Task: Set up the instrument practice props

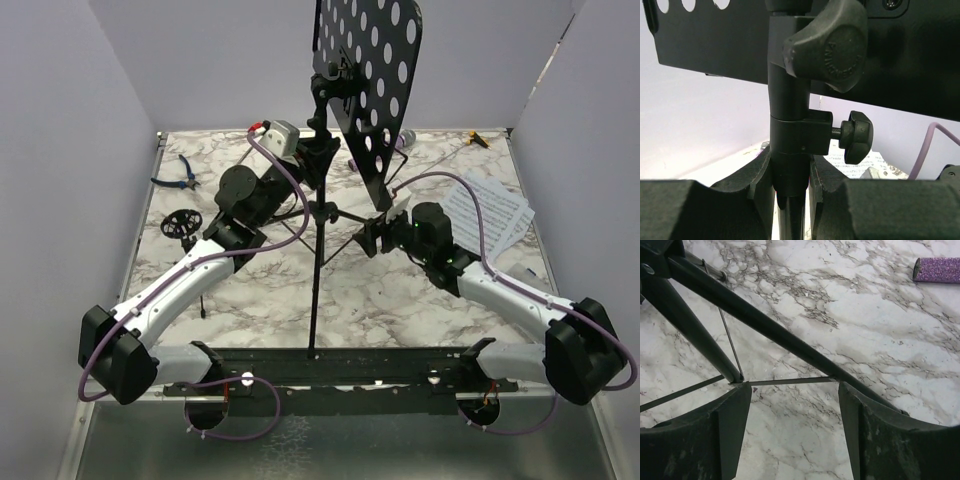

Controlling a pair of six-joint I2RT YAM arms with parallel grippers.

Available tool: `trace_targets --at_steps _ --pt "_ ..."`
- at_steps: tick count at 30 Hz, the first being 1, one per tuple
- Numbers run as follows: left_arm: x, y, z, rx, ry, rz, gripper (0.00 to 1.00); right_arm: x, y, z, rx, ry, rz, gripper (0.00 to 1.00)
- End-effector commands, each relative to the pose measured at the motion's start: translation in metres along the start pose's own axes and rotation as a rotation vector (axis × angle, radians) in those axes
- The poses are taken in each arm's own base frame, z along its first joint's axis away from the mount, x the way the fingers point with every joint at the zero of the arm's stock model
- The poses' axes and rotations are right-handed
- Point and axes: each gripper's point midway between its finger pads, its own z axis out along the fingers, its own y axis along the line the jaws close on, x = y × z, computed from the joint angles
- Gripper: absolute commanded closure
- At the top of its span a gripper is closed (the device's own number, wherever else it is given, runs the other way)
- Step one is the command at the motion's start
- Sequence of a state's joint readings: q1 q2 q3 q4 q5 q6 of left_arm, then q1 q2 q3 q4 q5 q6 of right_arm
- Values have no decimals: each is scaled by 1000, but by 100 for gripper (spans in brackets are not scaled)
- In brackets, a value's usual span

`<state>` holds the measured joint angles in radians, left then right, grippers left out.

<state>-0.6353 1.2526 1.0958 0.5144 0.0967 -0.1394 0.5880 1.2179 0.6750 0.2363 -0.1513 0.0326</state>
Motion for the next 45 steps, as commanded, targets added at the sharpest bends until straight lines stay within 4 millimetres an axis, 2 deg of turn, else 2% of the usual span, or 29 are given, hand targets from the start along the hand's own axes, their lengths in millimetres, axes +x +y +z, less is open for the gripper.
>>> trace_targets --at_steps 1,7,13,24,32,45 --pt "-108 -17 -12 45 -349 -15 100 -24 7 12 -50 -58 -35 25" --pt "-80 -13 -10 40 -311 -21 100 -29 0 30 -29 -60 -69 24" --pt "-58 -16 -15 76 -335 -4 100 -28 7 40 -90 -65 -120 23" --pt "-36 -18 -14 200 -410 91 100 -29 18 33 -237 -80 -114 20" --pt "-32 -21 -8 311 -468 64 100 -32 22 27 -321 -96 -107 21" --pt "2 9 -17 168 -373 22 100 -33 4 11 -216 -93 30 20"
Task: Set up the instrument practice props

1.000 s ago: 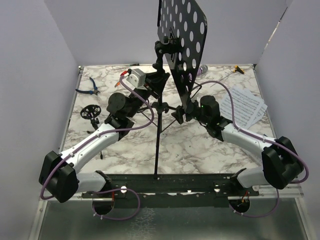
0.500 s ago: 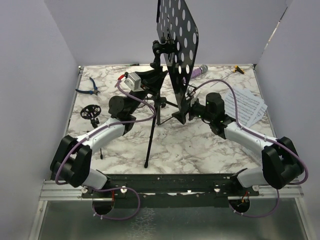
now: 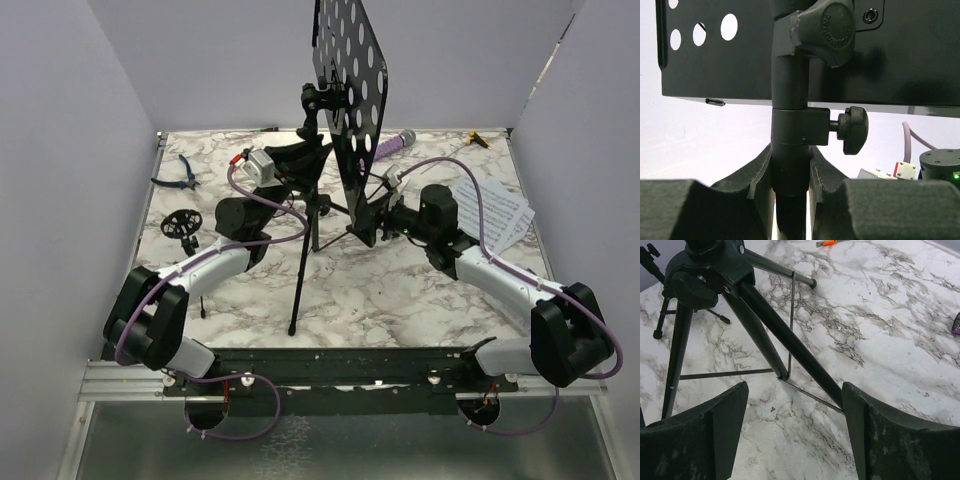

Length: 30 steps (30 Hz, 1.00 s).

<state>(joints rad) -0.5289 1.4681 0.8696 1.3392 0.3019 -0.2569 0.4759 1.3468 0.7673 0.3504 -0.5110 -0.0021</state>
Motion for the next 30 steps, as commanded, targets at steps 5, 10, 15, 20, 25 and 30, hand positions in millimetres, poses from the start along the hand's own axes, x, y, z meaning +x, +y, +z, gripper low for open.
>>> trace_targets --at_steps 5,10,15,20,25,30 --pt "-14 1 -13 -33 -31 11 91 -9 -4 -10 42 -27 79 20" --pt "-15 -2 -17 -28 -27 9 75 -12 -10 -6 63 -31 87 20" --pt "-15 -2 -22 -33 -15 21 61 -16 -9 -2 45 -33 97 20" --pt "-10 -1 -22 -34 13 27 46 -21 -6 -1 29 -39 97 20" --pt "-7 -4 -26 -26 34 24 35 -24 -6 -1 24 -39 91 20" --pt "-7 4 -39 -102 78 14 23 -25 -8 -2 42 -37 83 20"
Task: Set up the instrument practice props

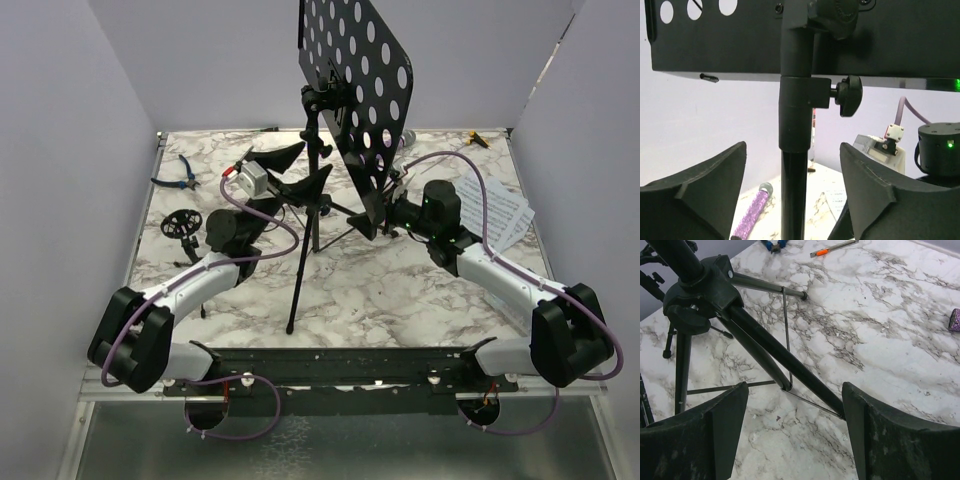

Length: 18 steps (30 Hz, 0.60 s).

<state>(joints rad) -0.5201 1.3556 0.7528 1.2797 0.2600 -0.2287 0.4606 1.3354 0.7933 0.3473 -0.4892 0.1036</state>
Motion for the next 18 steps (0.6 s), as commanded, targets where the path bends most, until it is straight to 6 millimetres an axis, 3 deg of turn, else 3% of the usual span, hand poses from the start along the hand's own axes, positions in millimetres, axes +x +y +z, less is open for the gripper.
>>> trace_targets --at_steps 1,5,10,18 --pt "-3 6 -15 -75 47 -7 20 -8 -4 0 20 -1 -4 20" --pt "3 28 -44 -246 121 -11 9 1 -7 -4 45 16 19 20" --pt "15 38 -81 -368 219 -32 3 17 -4 -8 43 42 57 20" --pt "51 33 -123 -457 465 -147 2 32 -2 -13 45 64 93 20"
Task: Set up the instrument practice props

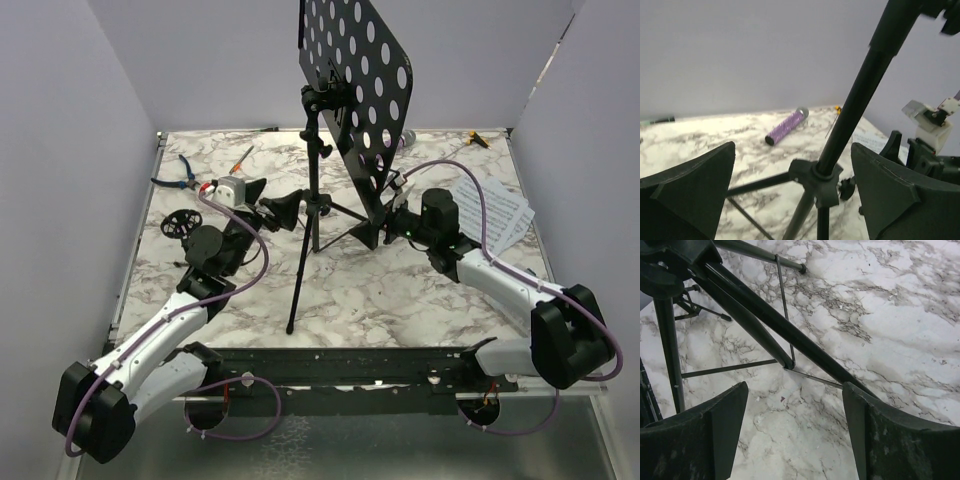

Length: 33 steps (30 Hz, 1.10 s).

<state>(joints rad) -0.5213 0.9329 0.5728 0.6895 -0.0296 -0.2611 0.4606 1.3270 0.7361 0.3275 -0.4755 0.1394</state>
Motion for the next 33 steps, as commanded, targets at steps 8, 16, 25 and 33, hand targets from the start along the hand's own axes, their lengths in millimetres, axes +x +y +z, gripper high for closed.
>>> trace_targets --at_steps 8,16,25,33 --pt "84 -1 -38 8 435 -37 2 -3 -7 -7 61 -2 38 19" --pt "97 -3 -42 32 538 -8 3 -17 -13 -4 6 -20 85 19" --pt "125 1 -44 2 625 -11 5 -47 -13 3 -131 -55 115 19" --pt "142 -8 -50 40 678 -9 14 -47 -3 24 -296 6 103 22"
